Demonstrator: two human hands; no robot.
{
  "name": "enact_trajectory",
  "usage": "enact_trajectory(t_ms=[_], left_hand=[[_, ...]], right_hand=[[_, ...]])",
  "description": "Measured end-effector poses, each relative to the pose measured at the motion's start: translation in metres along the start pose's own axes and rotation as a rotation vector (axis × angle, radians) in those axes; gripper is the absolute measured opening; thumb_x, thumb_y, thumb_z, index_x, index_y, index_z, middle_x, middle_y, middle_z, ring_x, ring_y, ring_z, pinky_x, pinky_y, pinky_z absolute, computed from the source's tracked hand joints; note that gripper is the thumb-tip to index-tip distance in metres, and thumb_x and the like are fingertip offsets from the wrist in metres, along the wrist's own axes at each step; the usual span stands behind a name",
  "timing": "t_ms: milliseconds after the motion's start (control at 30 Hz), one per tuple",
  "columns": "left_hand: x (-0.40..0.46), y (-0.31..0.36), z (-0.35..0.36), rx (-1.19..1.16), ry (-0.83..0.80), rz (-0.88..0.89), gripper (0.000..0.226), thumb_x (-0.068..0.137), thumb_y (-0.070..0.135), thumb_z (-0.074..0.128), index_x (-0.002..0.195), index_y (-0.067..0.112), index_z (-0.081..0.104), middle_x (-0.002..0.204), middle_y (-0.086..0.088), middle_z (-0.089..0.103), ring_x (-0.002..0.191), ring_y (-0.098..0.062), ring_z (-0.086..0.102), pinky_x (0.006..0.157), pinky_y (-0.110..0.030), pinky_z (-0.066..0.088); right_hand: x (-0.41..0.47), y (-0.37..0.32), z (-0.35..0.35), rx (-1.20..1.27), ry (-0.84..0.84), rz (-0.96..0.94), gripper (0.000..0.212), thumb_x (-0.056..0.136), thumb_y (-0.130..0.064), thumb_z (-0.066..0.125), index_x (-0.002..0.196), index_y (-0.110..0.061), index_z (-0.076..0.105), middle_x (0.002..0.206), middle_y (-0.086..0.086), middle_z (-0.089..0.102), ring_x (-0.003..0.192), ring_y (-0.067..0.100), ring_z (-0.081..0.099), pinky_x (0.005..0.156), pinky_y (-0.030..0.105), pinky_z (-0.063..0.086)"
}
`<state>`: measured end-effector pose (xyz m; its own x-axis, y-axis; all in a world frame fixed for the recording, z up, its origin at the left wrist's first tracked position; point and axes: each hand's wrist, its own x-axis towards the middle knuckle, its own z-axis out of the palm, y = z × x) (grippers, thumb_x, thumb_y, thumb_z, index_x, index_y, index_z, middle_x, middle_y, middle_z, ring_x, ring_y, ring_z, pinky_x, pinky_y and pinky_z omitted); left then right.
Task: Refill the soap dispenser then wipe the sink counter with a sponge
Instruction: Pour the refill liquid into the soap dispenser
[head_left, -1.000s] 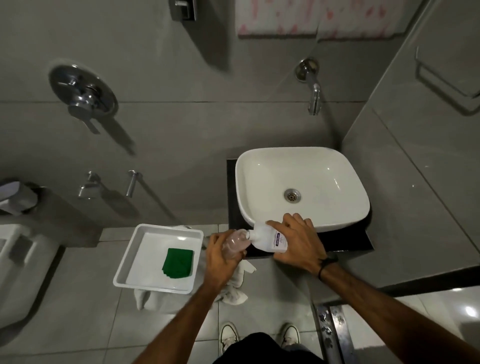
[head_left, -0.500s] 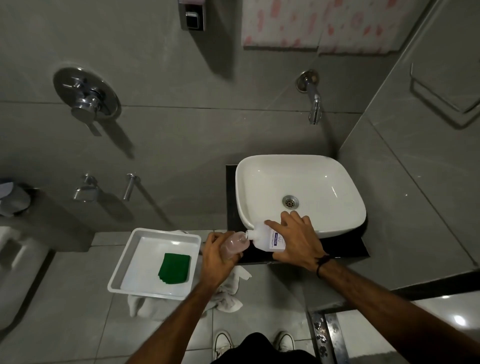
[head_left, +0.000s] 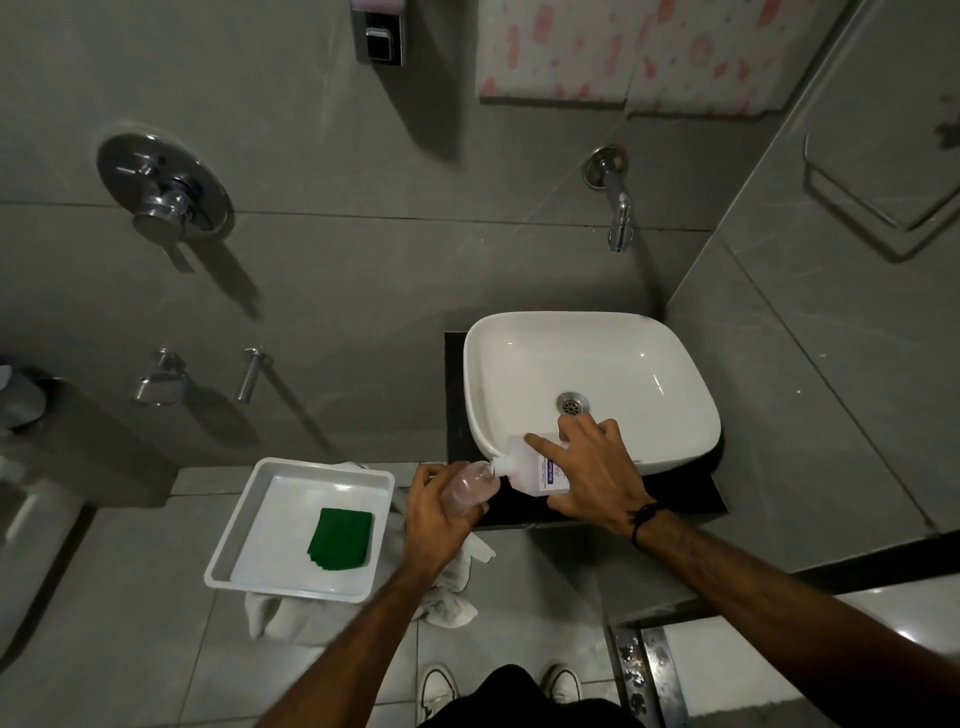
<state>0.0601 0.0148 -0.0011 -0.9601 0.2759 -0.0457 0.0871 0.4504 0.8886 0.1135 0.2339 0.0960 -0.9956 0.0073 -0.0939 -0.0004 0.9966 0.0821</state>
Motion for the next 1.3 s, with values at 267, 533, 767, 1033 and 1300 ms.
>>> enact_trajectory(t_ms=[267,533,767,1033,1300], left_hand=[[0.000,0.003,0.000,0.004,-0.010,-0.005,0.060,0.069,0.031,0.093,0.123,0.019,0.071,0.119,-0.002,0.062,0.107,-0.018,0.062,0.080,-0.014,0.045],[0.003,0.004,0.001,0.012,-0.016,-0.007,0.060,0.067,0.031,0.093,0.122,0.021,0.072,0.119,-0.002,0.060,0.107,-0.017,0.062,0.081,-0.012,0.044],[0.005,0.005,0.000,0.030,-0.033,-0.016,0.061,0.070,0.034,0.091,0.125,0.019,0.069,0.124,-0.002,0.059,0.112,-0.018,0.060,0.085,-0.017,0.043],[0.005,0.008,-0.001,0.068,-0.042,-0.025,0.062,0.073,0.037,0.090,0.128,0.020,0.067,0.128,-0.001,0.059,0.114,-0.015,0.058,0.083,-0.009,0.037],[0.004,0.009,0.002,0.022,-0.042,-0.031,0.060,0.070,0.033,0.091,0.124,0.019,0.069,0.122,-0.003,0.062,0.108,-0.016,0.060,0.086,-0.025,0.045]], right_hand=[[0.000,0.001,0.001,-0.050,0.040,-0.014,0.084,0.053,-0.046,0.084,0.131,-0.025,0.062,0.103,0.011,0.057,0.094,0.031,0.057,0.071,0.043,0.044],[-0.001,0.002,-0.001,-0.038,0.056,0.003,0.084,0.051,-0.044,0.085,0.130,-0.026,0.062,0.101,0.011,0.056,0.091,0.031,0.056,0.070,0.042,0.044],[-0.001,0.003,-0.001,-0.047,0.050,0.003,0.084,0.053,-0.048,0.086,0.131,-0.025,0.064,0.102,0.013,0.058,0.092,0.032,0.059,0.071,0.044,0.045],[-0.001,0.004,0.003,-0.049,0.056,-0.003,0.084,0.054,-0.047,0.088,0.131,-0.024,0.064,0.103,0.014,0.060,0.093,0.032,0.060,0.072,0.045,0.046],[-0.004,0.006,0.014,0.009,0.106,0.012,0.085,0.053,-0.043,0.083,0.133,-0.027,0.061,0.102,0.008,0.056,0.092,0.028,0.056,0.073,0.042,0.043]])
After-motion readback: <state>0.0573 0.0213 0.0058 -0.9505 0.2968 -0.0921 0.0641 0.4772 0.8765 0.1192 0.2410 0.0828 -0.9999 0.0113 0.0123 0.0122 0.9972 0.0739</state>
